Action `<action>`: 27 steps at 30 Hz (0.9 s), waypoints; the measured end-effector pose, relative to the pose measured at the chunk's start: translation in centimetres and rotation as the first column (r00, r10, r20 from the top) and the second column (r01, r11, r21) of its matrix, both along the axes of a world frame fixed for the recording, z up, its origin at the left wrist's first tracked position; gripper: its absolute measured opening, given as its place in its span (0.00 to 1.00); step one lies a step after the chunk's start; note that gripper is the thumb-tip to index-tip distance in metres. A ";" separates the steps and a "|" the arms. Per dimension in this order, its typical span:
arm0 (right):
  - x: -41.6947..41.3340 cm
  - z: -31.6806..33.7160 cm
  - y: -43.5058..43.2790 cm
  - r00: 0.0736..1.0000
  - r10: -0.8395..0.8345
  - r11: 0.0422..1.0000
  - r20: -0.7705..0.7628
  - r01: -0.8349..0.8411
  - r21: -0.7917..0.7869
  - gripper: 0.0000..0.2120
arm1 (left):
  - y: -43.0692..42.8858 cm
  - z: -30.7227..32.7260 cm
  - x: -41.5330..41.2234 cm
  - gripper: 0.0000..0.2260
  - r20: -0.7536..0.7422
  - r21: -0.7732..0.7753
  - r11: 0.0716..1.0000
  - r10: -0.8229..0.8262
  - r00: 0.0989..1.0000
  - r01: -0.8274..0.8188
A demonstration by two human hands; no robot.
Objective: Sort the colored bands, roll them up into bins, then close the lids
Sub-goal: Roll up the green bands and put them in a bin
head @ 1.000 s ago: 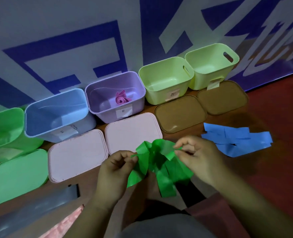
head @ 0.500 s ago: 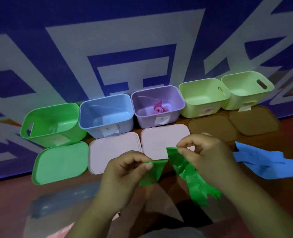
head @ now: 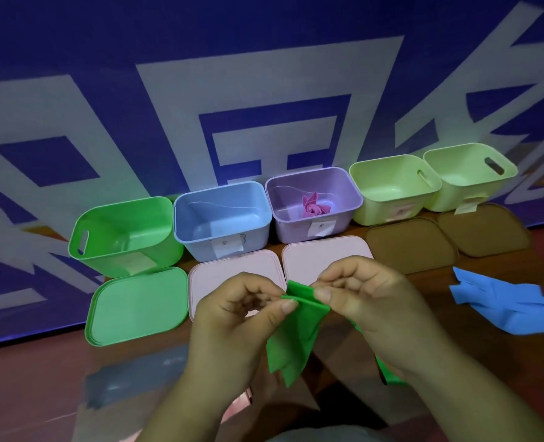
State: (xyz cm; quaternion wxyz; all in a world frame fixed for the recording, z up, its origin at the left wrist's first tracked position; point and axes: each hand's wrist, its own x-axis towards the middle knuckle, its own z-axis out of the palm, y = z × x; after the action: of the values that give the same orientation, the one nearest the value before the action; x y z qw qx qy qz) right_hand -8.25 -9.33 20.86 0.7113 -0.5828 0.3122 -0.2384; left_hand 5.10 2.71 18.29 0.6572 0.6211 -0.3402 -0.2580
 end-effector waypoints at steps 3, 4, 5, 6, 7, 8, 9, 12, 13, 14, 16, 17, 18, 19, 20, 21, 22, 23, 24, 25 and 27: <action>0.3 0.2 0.3 1.000 0.003 0.999 0.030 -0.004 0.053 0.07 | 0.0 -0.1 0.5 0.08 -0.023 0.009 1.000 0.013 1.000 -0.013; 0.4 0.3 0.3 1.000 0.001 0.998 0.031 -0.003 0.056 0.06 | -0.1 -0.1 0.6 0.08 -0.025 0.008 1.000 0.012 1.000 -0.012; 0.5 0.4 0.4 1.000 0.002 0.998 0.028 -0.003 0.056 0.06 | -0.1 0.0 0.7 0.08 -0.026 0.001 1.000 0.008 1.000 -0.008; 0.5 0.5 0.4 1.000 0.005 0.998 0.028 -0.006 0.056 0.06 | -0.2 0.0 0.8 0.08 -0.025 -0.010 1.000 0.004 1.000 -0.004; 0.6 0.6 0.4 1.000 0.010 0.998 0.030 -0.012 0.060 0.05 | -0.2 0.0 0.8 0.08 -0.024 -0.022 1.000 0.000 1.000 -0.001; 0.7 0.6 0.4 0.999 0.017 0.998 0.028 -0.019 0.057 0.05 | -0.3 0.0 0.9 0.07 -0.023 -0.033 0.999 -0.002 1.000 0.001; 0.7 0.7 0.4 1.000 0.023 0.998 0.021 -0.025 0.051 0.06 | -0.4 0.1 1.0 0.07 -0.024 -0.039 0.999 -0.004 1.000 0.003; 0.8 0.7 0.3 0.999 0.030 0.999 0.013 -0.030 0.043 0.08 | -0.7 -0.1 1.1 0.08 -0.043 -0.035 0.999 0.004 0.999 -0.006; 0.8 0.7 0.3 0.999 0.030 0.998 0.017 -0.031 0.047 0.07 | -0.7 0.0 1.1 0.07 -0.057 -0.035 0.999 0.007 0.998 -0.009; 0.8 0.7 0.2 0.999 0.028 0.998 0.022 -0.029 0.053 0.07 | -0.8 0.0 1.0 0.07 -0.069 -0.037 0.999 0.008 0.998 -0.010; 0.8 0.6 0.0 0.999 0.027 0.997 0.028 -0.029 0.066 0.05 | -1.0 0.1 0.8 0.07 -0.078 -0.035 0.999 0.006 0.997 -0.009; 0.8 0.6 -0.1 0.999 0.032 0.997 0.026 -0.034 0.065 0.05 | -1.0 0.2 0.7 0.07 -0.075 -0.033 0.999 0.004 0.997 -0.007; 0.8 0.5 -0.2 0.999 0.038 0.998 0.022 -0.039 0.059 0.05 | -1.1 0.2 0.7 0.07 -0.068 -0.030 1.000 0.003 0.998 -0.005; 0.7 0.4 -0.3 0.999 0.042 0.998 0.014 -0.043 0.051 0.06 | -1.2 0.2 0.6 0.07 -0.064 -0.025 1.000 0.003 0.998 -0.004; 0.7 0.2 -0.5 0.999 0.043 0.998 0.003 -0.043 0.042 0.07 | -1.3 0.1 0.6 0.07 -0.065 -0.020 1.000 0.007 0.998 -0.008; 0.6 0.0 -0.6 0.999 0.046 0.998 -0.007 -0.046 0.037 0.06 | -1.4 0.1 0.5 0.07 -0.070 -0.013 1.000 0.013 0.997 -0.014; 0.6 -0.2 -0.7 0.999 0.051 0.998 -0.008 -0.050 0.036 0.05 | -1.6 0.1 0.4 0.07 -0.079 -0.010 1.000 0.018 0.997 -0.019; 0.5 -0.3 -0.9 0.998 0.057 0.998 -0.005 -0.057 0.037 0.05 | -1.7 0.1 0.3 0.08 -0.096 -0.009 1.000 0.021 0.995 -0.023; 0.4 -0.5 -1.0 0.998 0.065 0.997 0.000 -0.065 0.034 0.05 | -1.9 0.0 0.1 0.10 -0.124 -0.016 0.999 0.027 0.992 -0.029; 0.2 -0.6 -1.2 0.997 0.071 0.997 0.005 -0.072 0.026 0.05 | -2.1 0.0 -0.2 0.10 -0.162 -0.028 0.999 0.031 0.986 -0.036; -0.1 -0.9 -1.5 0.998 0.066 0.998 0.015 -0.066 -0.008 0.07 | -2.5 -0.2 -0.5 0.10 -0.222 -0.049 0.998 0.036 0.974 -0.048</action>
State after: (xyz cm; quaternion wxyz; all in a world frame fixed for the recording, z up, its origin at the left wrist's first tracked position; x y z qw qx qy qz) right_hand -8.30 -10.80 19.93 0.7190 -0.5936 0.2864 -0.2206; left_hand 4.57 0.26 18.13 0.7127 0.5777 -0.2586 -0.3023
